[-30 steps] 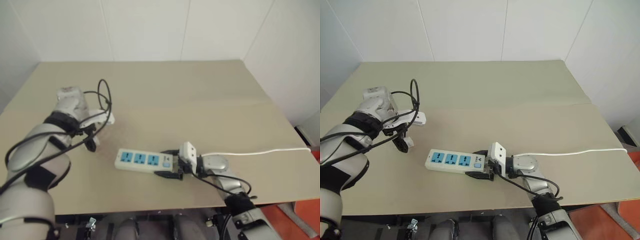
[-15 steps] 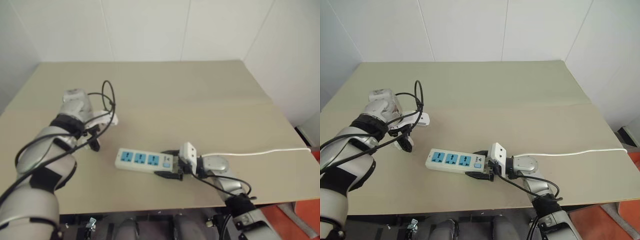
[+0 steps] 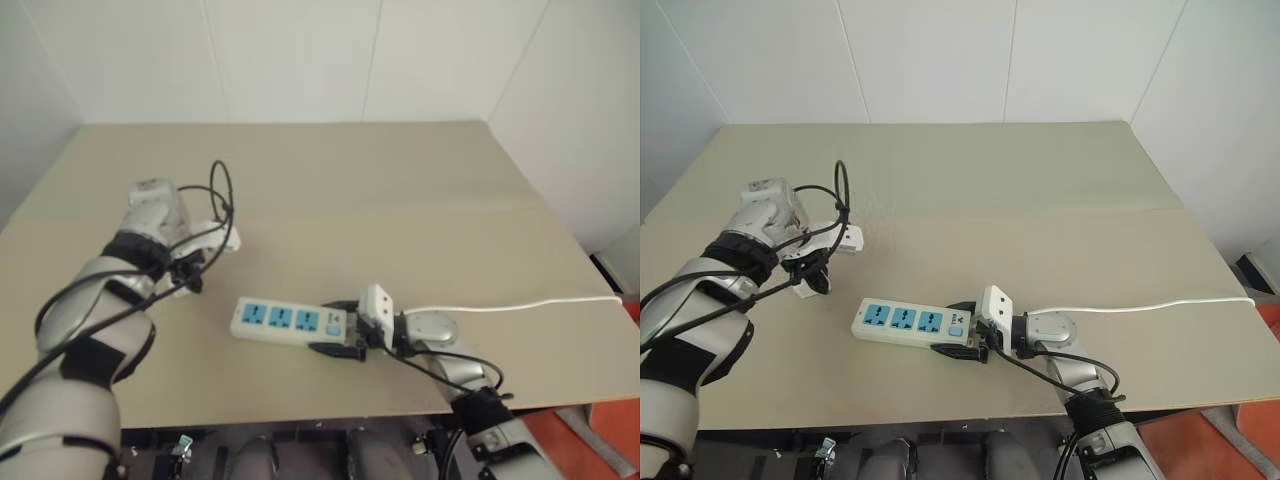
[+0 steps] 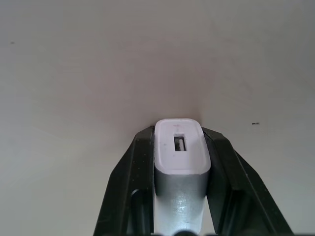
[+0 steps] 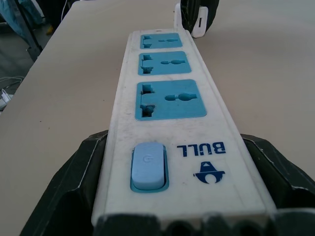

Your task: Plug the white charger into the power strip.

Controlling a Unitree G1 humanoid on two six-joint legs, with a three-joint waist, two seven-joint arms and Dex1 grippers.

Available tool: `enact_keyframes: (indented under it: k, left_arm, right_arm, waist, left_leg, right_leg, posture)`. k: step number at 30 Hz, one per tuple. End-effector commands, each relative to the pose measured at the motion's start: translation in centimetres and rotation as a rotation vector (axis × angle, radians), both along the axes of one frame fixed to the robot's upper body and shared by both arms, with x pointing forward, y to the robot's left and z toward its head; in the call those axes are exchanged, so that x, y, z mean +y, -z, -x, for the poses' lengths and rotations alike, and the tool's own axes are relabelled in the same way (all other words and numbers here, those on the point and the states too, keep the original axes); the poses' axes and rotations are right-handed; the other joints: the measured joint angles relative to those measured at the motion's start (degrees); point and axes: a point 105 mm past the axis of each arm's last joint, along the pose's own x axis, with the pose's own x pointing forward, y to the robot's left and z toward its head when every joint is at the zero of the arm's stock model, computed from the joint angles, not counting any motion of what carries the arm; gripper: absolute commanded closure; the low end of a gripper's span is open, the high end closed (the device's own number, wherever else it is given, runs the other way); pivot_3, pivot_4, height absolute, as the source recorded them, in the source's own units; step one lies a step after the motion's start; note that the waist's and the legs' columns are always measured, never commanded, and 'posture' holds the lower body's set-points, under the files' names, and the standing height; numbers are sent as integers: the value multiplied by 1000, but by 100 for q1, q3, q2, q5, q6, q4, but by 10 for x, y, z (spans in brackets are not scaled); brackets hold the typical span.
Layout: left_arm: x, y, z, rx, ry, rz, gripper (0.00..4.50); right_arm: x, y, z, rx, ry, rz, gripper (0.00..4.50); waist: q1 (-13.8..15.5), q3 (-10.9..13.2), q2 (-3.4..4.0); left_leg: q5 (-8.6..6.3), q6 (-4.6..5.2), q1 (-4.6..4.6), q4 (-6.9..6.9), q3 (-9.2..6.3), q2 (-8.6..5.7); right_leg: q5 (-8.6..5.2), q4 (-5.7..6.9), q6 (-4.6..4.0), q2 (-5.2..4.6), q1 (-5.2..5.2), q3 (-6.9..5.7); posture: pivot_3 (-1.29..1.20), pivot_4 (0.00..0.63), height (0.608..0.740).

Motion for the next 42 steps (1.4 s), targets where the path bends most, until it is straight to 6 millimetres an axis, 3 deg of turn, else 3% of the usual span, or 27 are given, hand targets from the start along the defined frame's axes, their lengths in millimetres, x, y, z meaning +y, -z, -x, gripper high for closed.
enact_keyframes:
  k: [1,8,12,14,19,24,27,34,42]
  left_arm:
    - [-24,-53,-20,-214,53,195,3477]
    - [-76,-155,-42,-739,75,866,3477]
    - [-93,-196,-29,-1023,118,1233,3477]
    - [-94,-203,-22,-1097,61,1354,3477]
    - [-115,-177,15,-964,107,1536,3477]
    - [-139,-137,65,-819,363,1553,3477]
    - [-142,-109,93,-669,514,1547,3477]
    - [-133,-57,112,-459,613,1381,3477]
    - [-139,-57,110,-459,587,1448,3477]
  right_arm:
    - [3,6,4,33,-15,-2,1050]
    - [6,7,3,30,-51,6,1050]
    - [7,6,1,28,-72,12,1050]
    - [8,7,1,28,-84,14,1050]
    - [9,7,1,28,-97,10,1050]
    - [9,9,2,31,-112,19,1050]
    - [9,9,2,30,-117,25,1050]
    - [9,11,1,35,-129,33,1050]
    - [7,18,4,67,-150,65,1050]
  waist:
    - [4,0,-1]
    - [-27,-2,-3]
    - [-50,-4,-4]
    - [-37,-8,-8]
    - [-52,-10,-9]
    - [-38,-14,-10]
    - [-47,-15,-11]
    - [-43,-14,-9]
    - [-42,-14,-9]
  left_leg:
    - [0,0,-2,2,0,0]
    - [0,0,-8,13,-3,0]
    - [0,0,7,14,3,0]
    - [0,-1,15,15,6,1]
    - [0,-2,17,31,6,1]
    - [4,-9,20,32,3,0]
    - [6,-12,24,31,3,0]
    - [6,-13,88,22,1,2]
    - [5,-13,89,17,1,2]
  right_leg:
    - [0,0,0,0,-1,-1]
    - [0,4,0,-7,-2,-4]
    - [1,30,0,-14,-2,0]
    - [1,40,-1,-17,0,3]
    - [3,64,-2,-14,-1,9]
    - [3,65,-2,-13,5,5]
    - [3,63,-2,-14,9,5]
    - [2,31,-3,-4,81,2]
    - [2,19,-2,-4,85,2]
  posture:
    - [0,150,740]
    - [0,150,740]
    - [0,150,740]
    - [0,150,740]
    - [0,150,740]
    - [0,150,740]
    - [0,150,740]
    - [0,150,740]
    - [0,150,740]
